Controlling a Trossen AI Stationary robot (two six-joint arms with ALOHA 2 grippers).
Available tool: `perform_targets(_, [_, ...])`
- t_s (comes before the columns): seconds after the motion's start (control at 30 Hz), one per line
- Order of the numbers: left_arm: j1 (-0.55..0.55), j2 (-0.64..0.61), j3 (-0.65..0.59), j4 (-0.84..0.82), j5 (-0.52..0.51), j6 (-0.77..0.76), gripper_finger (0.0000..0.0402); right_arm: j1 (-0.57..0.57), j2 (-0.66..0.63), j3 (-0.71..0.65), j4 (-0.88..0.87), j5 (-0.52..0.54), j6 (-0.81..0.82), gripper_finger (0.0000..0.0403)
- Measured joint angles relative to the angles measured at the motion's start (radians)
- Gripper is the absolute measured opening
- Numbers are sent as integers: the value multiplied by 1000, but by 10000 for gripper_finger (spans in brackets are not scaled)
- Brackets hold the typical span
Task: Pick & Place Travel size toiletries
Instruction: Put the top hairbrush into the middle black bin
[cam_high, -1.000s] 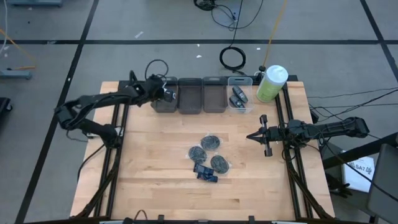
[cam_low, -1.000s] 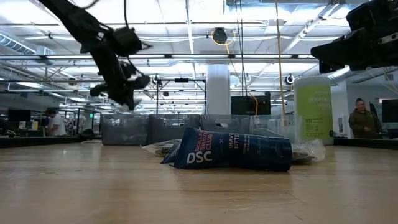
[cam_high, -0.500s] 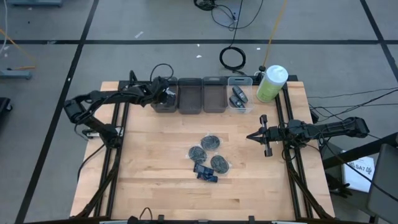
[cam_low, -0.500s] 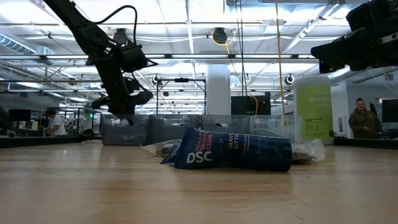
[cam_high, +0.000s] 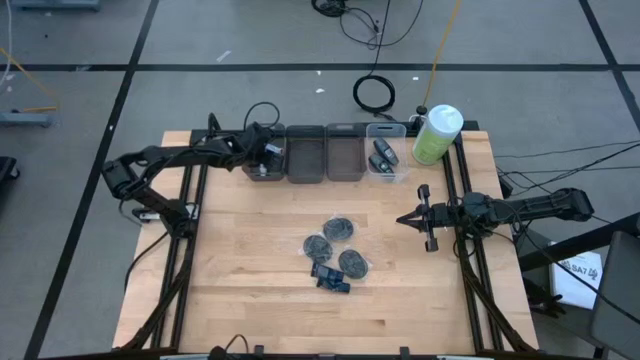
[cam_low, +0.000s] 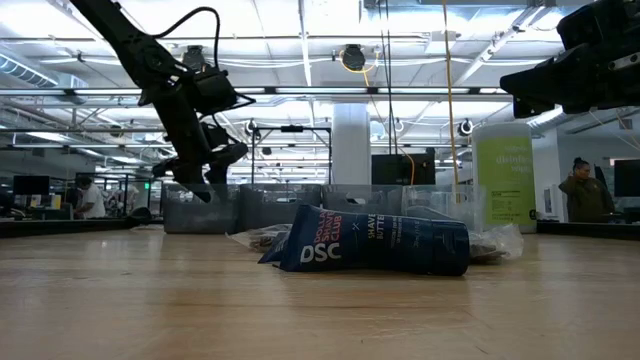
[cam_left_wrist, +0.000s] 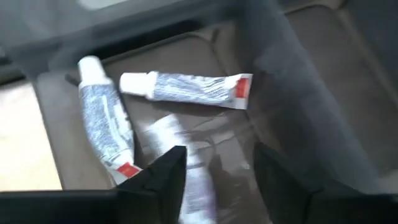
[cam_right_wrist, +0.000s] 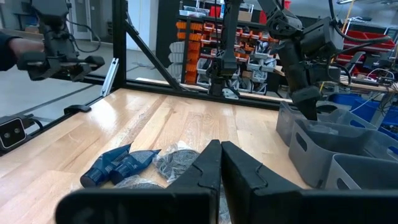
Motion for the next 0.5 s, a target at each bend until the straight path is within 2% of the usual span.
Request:
perform_targets(0.13, [0,-59,2,-5,93,42,219,0,0,0,0,0,0,4])
perform_targets(0.27, [-30,-154,4,-22,190,50,229,0,0,0,0,0,3,4])
perform_targets(0.33, [-67,-211,4,-49,189,87,227,0,0,0,0,0,17,4])
perform_targets(0.5, [-204,-372,-19,-44,114,125,215,0,0,0,-15,0,48,4])
